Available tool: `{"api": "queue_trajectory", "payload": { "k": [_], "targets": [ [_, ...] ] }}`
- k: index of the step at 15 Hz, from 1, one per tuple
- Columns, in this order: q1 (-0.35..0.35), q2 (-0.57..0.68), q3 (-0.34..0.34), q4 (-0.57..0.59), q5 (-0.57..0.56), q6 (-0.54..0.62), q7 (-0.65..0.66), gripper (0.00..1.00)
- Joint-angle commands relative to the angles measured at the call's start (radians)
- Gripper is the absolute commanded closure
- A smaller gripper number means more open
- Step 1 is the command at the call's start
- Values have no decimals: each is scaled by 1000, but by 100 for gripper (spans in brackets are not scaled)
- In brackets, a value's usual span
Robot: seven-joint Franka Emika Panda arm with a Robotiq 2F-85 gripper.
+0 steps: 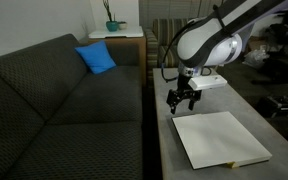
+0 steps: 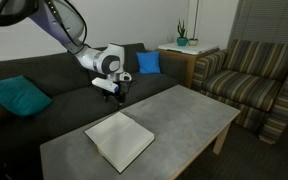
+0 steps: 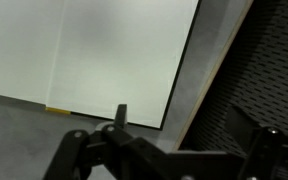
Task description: Close the open book on the table
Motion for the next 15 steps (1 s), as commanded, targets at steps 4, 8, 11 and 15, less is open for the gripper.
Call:
{"api": "queue_trajectory", "payload": {
  "k": [4,8,11,15],
  "targets": [
    [9,0,32,-15,28,-56,-99,0],
    [15,2,70,-44,48,-80,-144,0],
    [31,2,54,-37,58,-75,-115,0],
    [35,-11,56,-63,43,-38,-89,0]
  ]
}}
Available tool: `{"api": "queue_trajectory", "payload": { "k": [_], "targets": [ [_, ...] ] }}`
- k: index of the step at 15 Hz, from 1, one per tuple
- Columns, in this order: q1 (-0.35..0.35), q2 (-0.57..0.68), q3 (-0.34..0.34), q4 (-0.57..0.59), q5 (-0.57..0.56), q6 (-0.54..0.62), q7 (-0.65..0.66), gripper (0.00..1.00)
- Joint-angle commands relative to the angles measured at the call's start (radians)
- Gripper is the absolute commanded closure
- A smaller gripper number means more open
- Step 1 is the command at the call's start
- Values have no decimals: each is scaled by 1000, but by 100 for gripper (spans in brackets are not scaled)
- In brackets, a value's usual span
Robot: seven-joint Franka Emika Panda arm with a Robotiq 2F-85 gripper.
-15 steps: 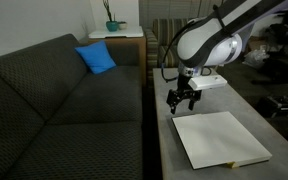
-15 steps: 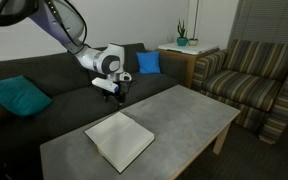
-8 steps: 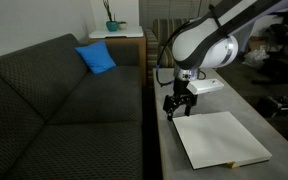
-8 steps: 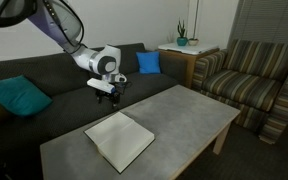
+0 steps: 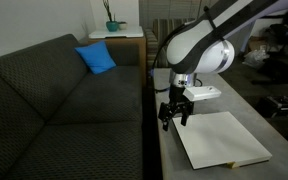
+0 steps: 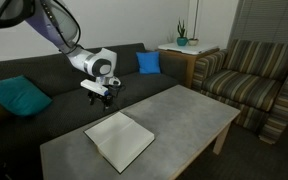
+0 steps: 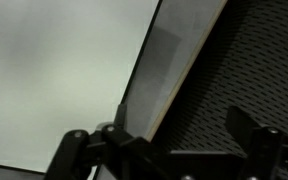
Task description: Close the open book on the table
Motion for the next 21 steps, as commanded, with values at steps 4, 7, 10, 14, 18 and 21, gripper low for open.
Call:
{"api": "queue_trajectory", "payload": {
  "k": [4,7,10,14,18,21],
  "targets": [
    [28,-1,-42,-44,45,246,120,0],
    [19,0,-26,-95,74,312,162,0],
    [10,2,-12,-140,102,335,167,0],
    [5,3,9,-190,131,342,156,0],
    [21,3,-2,-183,117,312,167,0],
    [27,3,-5,-191,116,315,175,0]
  ]
}}
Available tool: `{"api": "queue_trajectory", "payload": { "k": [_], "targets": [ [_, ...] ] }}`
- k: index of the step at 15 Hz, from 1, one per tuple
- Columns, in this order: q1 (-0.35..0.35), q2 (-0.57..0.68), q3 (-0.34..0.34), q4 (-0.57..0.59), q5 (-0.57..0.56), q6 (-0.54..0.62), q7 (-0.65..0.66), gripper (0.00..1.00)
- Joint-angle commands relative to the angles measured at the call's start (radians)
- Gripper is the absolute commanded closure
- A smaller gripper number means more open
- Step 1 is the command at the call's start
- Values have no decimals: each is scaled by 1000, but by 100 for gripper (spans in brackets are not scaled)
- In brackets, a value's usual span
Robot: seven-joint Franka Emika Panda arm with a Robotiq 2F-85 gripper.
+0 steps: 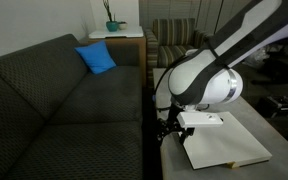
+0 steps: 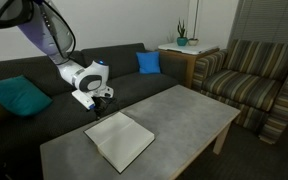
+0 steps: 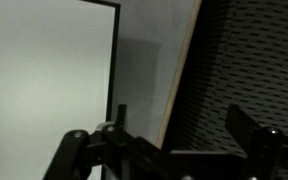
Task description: Close the open book on the table
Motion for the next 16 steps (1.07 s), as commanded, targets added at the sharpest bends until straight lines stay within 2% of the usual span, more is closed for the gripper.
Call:
{"api": "queue_trajectory", "payload": {
  "k": [1,16],
  "targets": [
    [11,-1,-14,5,4,5,11,0],
    [6,-1,-7,-27,4,-3,0,0]
  ]
}}
